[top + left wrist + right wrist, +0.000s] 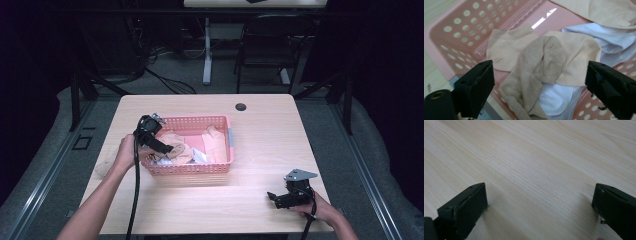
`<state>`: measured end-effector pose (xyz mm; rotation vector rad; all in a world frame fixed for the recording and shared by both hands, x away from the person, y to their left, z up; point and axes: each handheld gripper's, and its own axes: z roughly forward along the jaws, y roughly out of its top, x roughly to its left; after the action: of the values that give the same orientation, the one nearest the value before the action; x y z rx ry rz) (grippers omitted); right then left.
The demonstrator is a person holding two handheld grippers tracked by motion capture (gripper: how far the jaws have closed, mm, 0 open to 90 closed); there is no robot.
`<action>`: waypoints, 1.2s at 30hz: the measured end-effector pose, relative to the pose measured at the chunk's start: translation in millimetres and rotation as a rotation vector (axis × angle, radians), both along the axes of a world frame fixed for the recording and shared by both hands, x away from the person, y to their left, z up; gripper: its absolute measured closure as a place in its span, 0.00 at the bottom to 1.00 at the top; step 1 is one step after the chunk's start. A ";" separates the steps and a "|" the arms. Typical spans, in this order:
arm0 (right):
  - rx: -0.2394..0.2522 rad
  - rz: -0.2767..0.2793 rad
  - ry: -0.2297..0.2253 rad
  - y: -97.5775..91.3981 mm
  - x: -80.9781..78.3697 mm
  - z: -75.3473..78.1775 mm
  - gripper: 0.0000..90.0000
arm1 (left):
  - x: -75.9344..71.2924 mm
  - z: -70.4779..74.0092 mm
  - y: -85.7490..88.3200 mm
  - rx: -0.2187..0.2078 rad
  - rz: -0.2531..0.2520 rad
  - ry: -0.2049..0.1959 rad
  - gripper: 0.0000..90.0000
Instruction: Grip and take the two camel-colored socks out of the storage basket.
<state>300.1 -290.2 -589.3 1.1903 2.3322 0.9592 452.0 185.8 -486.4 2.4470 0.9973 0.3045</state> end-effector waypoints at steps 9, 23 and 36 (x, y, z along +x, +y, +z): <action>0.000 0.000 0.000 0.0 0.0 0.0 0.00 | 10.4 -16.2 -12.0 0.099 0.005 0.077 0.38; 0.000 0.000 0.000 0.0 0.0 0.0 0.00 | 22.1 -34.4 -17.9 0.193 -0.007 0.174 0.64; 0.000 0.000 0.000 0.0 0.0 0.0 0.00 | 24.2 -37.9 -23.9 0.251 -0.019 0.205 0.93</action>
<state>300.1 -290.1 -589.3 1.1905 2.3326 0.9587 476.2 161.9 -524.3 2.7578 1.0754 0.1834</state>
